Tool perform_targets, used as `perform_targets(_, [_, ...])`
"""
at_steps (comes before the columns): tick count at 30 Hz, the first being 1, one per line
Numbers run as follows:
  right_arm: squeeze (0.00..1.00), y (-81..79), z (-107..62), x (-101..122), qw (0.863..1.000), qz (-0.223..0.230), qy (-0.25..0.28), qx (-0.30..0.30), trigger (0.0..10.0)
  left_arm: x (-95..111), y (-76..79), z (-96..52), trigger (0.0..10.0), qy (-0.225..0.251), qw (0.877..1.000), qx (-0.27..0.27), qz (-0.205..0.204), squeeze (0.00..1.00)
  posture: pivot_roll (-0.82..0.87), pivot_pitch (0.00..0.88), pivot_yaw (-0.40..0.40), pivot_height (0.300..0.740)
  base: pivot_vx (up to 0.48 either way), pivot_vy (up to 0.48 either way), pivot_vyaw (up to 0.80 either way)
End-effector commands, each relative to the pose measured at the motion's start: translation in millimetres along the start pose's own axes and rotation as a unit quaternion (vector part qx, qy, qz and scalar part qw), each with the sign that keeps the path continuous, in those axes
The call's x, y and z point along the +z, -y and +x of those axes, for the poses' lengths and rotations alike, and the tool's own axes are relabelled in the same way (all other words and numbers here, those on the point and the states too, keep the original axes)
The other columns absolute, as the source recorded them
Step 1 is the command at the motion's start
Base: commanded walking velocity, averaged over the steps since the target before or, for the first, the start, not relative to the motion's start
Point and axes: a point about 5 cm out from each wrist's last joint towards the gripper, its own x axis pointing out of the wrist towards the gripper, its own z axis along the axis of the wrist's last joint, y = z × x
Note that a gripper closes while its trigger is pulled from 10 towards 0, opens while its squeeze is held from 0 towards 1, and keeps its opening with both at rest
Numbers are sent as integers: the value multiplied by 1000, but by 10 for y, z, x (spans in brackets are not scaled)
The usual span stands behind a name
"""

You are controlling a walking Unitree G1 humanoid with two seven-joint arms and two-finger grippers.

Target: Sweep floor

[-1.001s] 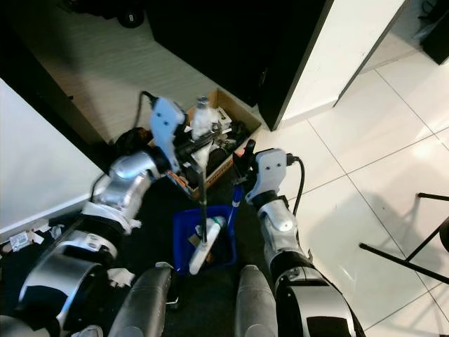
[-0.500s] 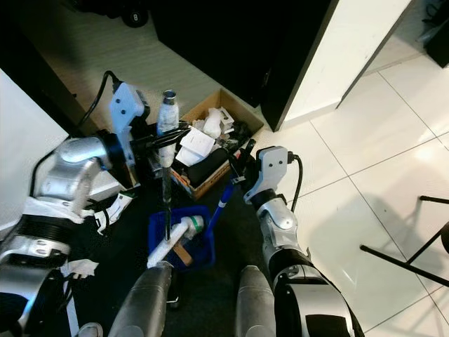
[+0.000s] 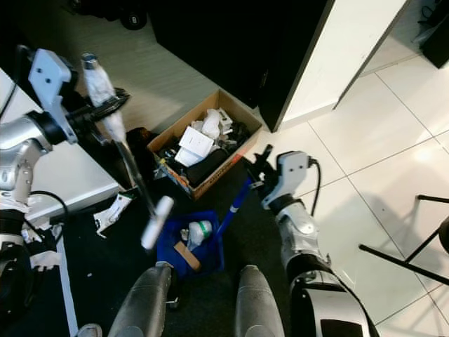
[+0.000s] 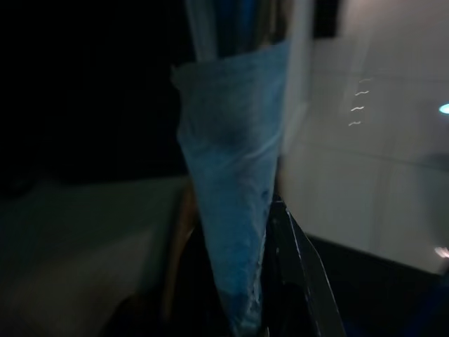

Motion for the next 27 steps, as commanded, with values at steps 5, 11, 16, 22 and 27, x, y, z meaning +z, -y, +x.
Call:
perform_targets(5, [0, 562, -181, 404, 995, -3, 65, -69, 10000, -422, 35, -174, 10000, -44, 990, 107, -78, 0, 48, 93, 30, 740, 0, 0, 0])
perform_targets(11, [0, 747, -185, 700, 992, 5, 111, -68, 10000, -624, 180, -194, 10000, -55, 978, 148, -139, 0, 29, 73, 29, 740, 0, 0, 0])
perform_targets(16, [0, 806, -113, 924, 986, 20, 151, -65, 10000, -807, 326, -199, 10000, -81, 966, 185, -162, 0, 21, 62, 27, 740, 0, 0, 0])
perform_targets(22, [0, 806, -21, 1126, 982, 33, 179, -45, 10000, -952, 480, -226, 10000, -82, 955, 214, -188, 0, 10, 47, 16, 740, 0, 0, 0])
perform_targets(27, [0, 796, 38, 1220, 983, 44, 177, -25, 10000, -982, 556, -242, 10000, -79, 954, 215, -196, 0, 6, 43, 7, 740, 0, 0, 0])
